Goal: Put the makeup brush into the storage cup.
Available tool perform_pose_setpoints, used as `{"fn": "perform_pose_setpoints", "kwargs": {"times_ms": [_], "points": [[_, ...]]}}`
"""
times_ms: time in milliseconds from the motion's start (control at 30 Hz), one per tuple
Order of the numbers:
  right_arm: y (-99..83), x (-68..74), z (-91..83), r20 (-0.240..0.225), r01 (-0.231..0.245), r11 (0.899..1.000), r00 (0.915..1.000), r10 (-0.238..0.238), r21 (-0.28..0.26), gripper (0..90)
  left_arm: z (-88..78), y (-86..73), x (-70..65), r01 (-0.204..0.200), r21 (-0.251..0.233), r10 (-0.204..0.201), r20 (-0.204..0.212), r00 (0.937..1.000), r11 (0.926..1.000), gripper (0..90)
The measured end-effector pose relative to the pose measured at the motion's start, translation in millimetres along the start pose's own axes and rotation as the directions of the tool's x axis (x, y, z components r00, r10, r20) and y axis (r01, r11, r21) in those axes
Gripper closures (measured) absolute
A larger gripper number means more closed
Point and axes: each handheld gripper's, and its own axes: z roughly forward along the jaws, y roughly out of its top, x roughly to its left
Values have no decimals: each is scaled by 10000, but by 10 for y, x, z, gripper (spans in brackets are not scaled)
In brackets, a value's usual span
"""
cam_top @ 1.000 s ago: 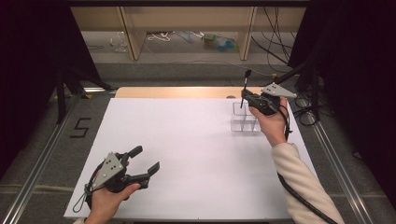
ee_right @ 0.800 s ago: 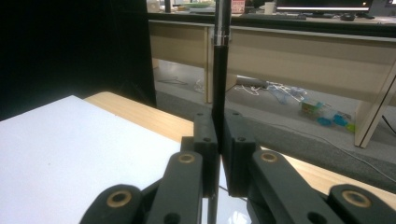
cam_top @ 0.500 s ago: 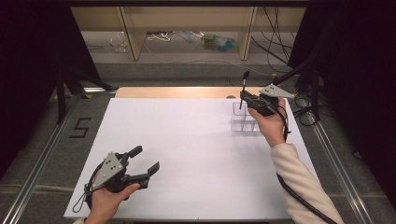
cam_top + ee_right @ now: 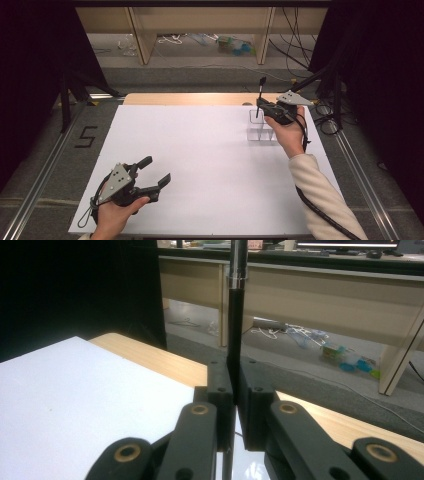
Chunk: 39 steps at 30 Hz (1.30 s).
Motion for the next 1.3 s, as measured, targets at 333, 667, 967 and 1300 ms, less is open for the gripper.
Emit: {"fn": "perform_pose_setpoints", "kwargs": {"times_ms": [333, 667, 967, 1300], "points": [[-10, 0, 6, 23, -44, 10000, 10000, 44, 33, 859, -2, 0, 0, -1, 7, 1, -27, 10000, 10000, 164], [-16, -2, 7, 50, 44, 9998, 10000, -45, 192, 858, -3, 2, 3, -75, 19, 75, -16, 10000, 10000, 164], [-35, 0, 22, 57, 34, 9999, 10000, -35, 113, 858, -13, 7, 2, -113, 118, 114, -74, 9999, 9999, 164], [-51, -6, 29, 58, 104, 9994, 9999, -106, 325, 858, -15, 9, 4, -112, 109, 113, -87, 9999, 9999, 164]]}}
